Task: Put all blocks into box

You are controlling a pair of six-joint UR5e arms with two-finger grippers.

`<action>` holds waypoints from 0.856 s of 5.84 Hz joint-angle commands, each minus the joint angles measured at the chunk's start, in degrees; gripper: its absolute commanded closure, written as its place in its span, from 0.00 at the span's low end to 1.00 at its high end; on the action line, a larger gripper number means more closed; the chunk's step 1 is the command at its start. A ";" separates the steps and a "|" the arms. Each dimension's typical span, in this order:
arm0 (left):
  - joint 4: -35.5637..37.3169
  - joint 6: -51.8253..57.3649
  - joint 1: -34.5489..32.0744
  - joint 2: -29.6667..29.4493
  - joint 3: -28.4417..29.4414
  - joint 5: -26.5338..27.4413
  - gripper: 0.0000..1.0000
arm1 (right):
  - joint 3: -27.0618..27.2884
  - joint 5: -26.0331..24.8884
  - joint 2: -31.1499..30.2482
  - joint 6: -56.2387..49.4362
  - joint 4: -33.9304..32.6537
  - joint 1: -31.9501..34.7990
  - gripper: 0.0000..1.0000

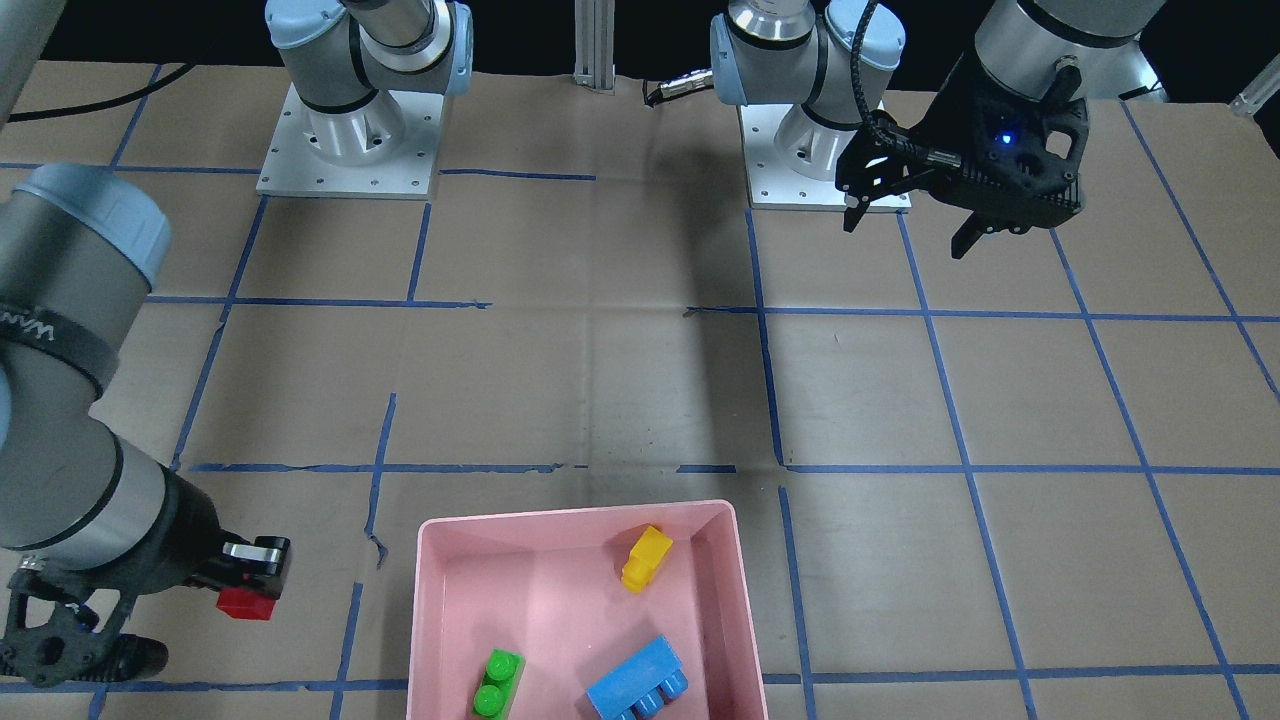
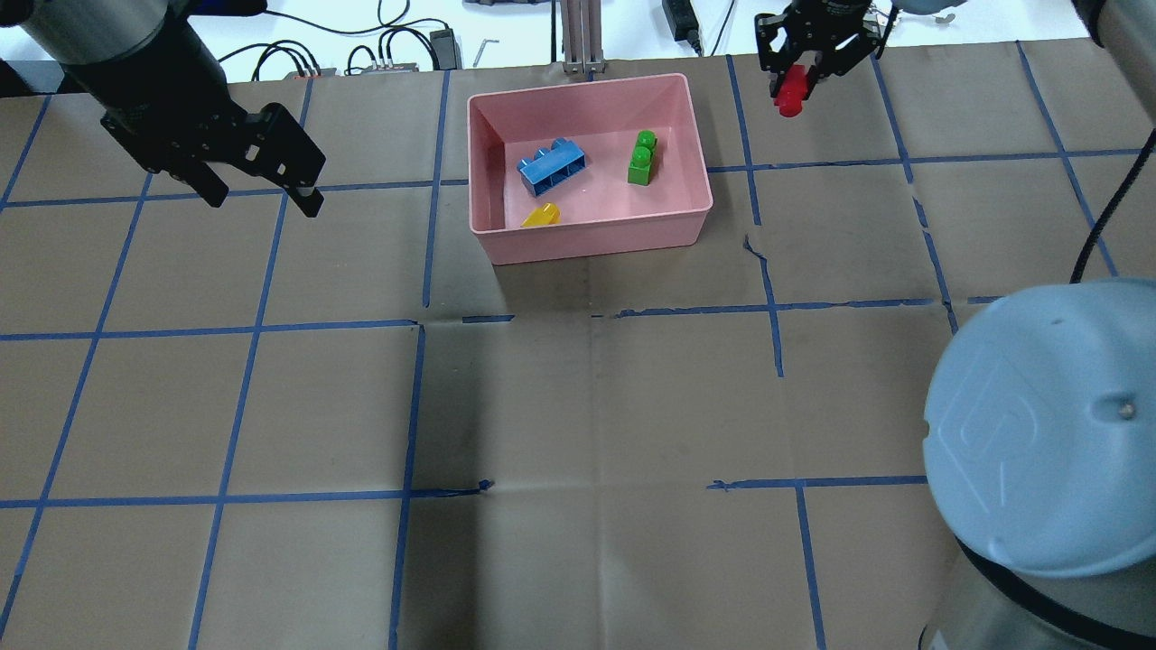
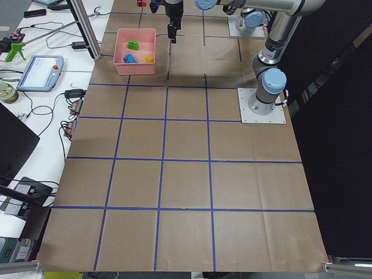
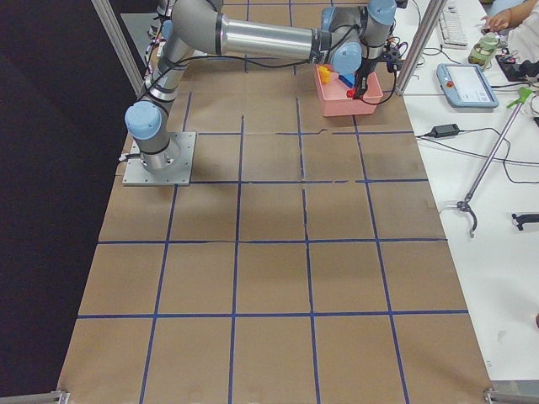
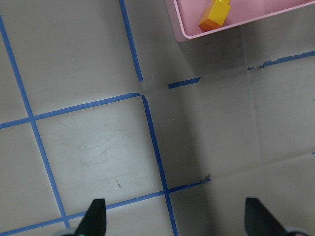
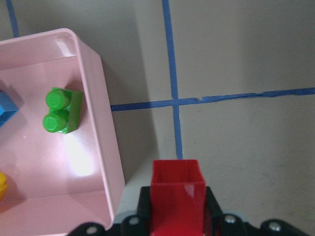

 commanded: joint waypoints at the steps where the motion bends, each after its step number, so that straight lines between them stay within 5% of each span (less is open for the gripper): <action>1: -0.08 0.00 -0.01 -0.02 0.00 0.16 0.00 | -1.65 0.26 3.43 8.71 -4.09 8.12 0.78; 2: -0.08 0.00 -0.01 -0.02 0.00 0.16 0.00 | -1.57 0.26 6.75 11.00 -6.91 10.94 0.78; 3: -0.17 0.00 -0.09 0.07 0.00 0.16 0.00 | -1.31 0.17 8.96 11.55 -8.85 12.45 0.63; 4: -0.08 0.00 -0.09 0.07 0.00 0.16 0.00 | -0.87 0.08 9.94 10.86 -9.14 12.46 0.02; 5: -0.17 0.00 -0.09 0.07 0.09 0.25 0.00 | -1.12 0.08 9.34 11.46 -9.40 12.38 0.00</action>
